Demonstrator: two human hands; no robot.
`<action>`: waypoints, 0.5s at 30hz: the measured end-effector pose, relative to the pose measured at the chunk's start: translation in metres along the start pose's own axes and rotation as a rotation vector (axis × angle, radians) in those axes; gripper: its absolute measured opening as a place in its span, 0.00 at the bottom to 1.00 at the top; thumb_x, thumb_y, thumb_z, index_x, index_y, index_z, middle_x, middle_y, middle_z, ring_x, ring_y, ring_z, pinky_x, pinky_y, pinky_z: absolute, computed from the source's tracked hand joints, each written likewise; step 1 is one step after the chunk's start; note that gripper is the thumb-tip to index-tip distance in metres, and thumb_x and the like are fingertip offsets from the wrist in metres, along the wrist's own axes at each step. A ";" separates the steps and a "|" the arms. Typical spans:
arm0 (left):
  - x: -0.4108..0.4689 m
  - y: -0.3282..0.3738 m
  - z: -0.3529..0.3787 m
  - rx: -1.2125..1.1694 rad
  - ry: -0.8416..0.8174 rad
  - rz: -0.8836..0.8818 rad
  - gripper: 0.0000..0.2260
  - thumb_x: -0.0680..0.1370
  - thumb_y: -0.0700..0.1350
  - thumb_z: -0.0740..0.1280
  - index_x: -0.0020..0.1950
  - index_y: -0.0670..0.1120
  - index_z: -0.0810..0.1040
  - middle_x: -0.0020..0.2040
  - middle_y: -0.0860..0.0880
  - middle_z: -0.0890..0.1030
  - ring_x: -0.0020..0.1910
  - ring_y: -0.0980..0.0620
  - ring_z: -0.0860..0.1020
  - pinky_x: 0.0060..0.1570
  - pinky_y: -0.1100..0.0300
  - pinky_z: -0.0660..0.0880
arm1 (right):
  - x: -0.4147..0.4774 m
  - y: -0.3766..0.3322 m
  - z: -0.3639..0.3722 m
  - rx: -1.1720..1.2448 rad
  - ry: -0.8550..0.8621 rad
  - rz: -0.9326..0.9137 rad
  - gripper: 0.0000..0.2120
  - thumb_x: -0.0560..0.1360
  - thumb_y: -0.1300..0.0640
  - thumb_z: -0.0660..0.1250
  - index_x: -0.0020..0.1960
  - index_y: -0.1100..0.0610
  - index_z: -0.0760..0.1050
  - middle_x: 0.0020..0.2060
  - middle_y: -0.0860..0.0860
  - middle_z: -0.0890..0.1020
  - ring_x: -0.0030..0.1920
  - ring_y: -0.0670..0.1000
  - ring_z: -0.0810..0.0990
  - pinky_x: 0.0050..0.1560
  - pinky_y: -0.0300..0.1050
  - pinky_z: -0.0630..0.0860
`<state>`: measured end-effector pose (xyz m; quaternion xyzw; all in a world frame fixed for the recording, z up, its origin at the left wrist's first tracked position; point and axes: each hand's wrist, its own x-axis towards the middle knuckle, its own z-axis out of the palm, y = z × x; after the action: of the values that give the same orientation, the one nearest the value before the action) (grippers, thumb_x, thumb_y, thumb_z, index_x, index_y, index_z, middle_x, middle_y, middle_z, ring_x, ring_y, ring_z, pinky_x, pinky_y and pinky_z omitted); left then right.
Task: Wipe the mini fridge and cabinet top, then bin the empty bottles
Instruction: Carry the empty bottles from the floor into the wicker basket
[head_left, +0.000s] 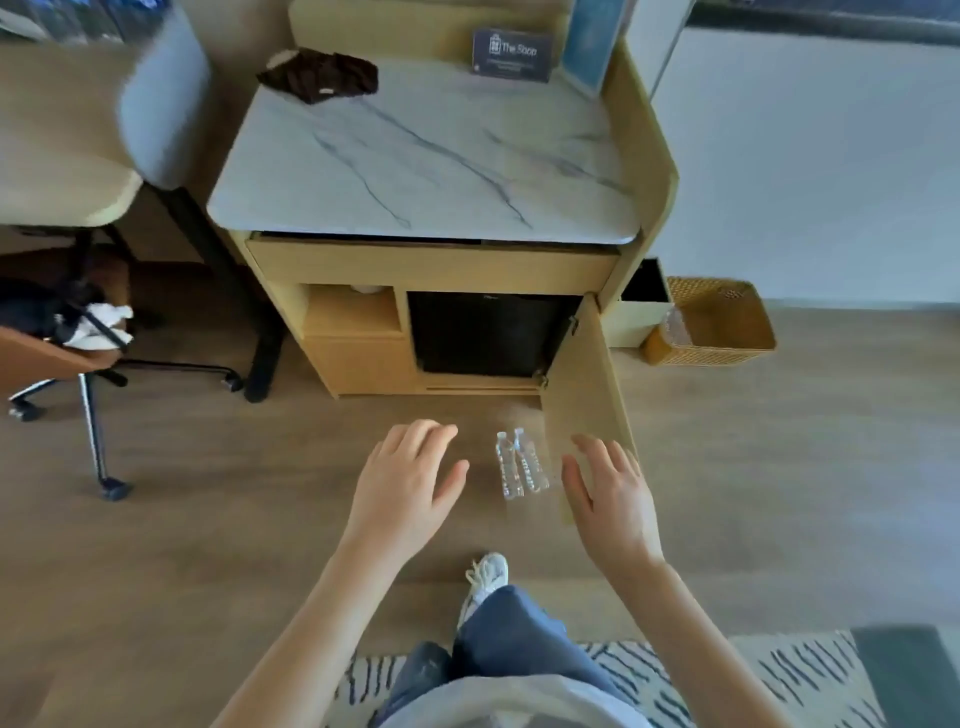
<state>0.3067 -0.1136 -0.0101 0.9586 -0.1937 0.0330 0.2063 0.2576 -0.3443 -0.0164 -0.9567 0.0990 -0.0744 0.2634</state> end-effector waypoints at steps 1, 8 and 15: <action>0.014 0.000 0.005 -0.004 -0.012 0.007 0.16 0.77 0.48 0.70 0.61 0.41 0.80 0.55 0.46 0.81 0.52 0.45 0.80 0.48 0.52 0.79 | 0.011 0.006 0.001 0.000 -0.015 0.016 0.12 0.81 0.56 0.64 0.61 0.60 0.77 0.51 0.55 0.81 0.51 0.60 0.77 0.53 0.53 0.76; 0.102 -0.011 0.035 -0.042 -0.050 -0.006 0.15 0.76 0.46 0.71 0.60 0.42 0.80 0.55 0.46 0.81 0.52 0.44 0.80 0.48 0.51 0.79 | 0.099 0.029 0.016 0.001 -0.028 0.048 0.12 0.81 0.55 0.63 0.62 0.59 0.76 0.51 0.54 0.81 0.51 0.59 0.78 0.50 0.50 0.75; 0.170 -0.042 0.049 -0.062 -0.134 0.030 0.14 0.77 0.46 0.71 0.61 0.41 0.80 0.56 0.45 0.81 0.53 0.43 0.79 0.51 0.51 0.77 | 0.157 0.030 0.044 -0.007 -0.013 0.130 0.12 0.80 0.56 0.64 0.61 0.61 0.77 0.50 0.57 0.81 0.51 0.60 0.77 0.49 0.51 0.75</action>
<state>0.4794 -0.1589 -0.0466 0.9487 -0.2222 -0.0341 0.2222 0.4139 -0.3837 -0.0550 -0.9497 0.1593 -0.0508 0.2648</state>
